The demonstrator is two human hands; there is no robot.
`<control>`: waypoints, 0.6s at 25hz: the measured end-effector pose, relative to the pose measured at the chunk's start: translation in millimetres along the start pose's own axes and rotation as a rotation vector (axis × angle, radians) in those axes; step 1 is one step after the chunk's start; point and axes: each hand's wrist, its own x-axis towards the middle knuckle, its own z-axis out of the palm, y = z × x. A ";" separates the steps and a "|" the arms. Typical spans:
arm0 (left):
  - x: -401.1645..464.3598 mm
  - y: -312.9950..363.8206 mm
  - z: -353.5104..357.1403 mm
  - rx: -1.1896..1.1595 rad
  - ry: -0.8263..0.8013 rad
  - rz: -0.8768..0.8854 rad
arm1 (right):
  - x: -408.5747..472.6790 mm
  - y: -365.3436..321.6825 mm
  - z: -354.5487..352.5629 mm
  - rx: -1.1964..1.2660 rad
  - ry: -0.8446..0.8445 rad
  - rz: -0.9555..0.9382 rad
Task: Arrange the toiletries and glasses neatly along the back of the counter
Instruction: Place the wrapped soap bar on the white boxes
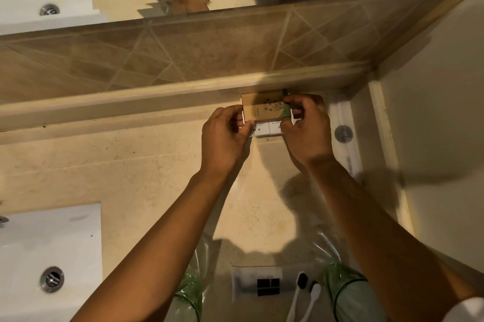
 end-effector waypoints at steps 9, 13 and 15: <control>-1.2 -1.4 1.4 -0.004 0.007 0.001 | 1.0 4.8 2.2 0.022 0.027 -0.003; -0.9 -3.3 -0.1 -0.008 -0.018 0.012 | 1.9 6.9 3.5 0.043 0.029 -0.008; -0.7 -4.1 -2.3 -0.020 -0.042 0.009 | 0.7 5.8 1.3 0.058 0.034 -0.005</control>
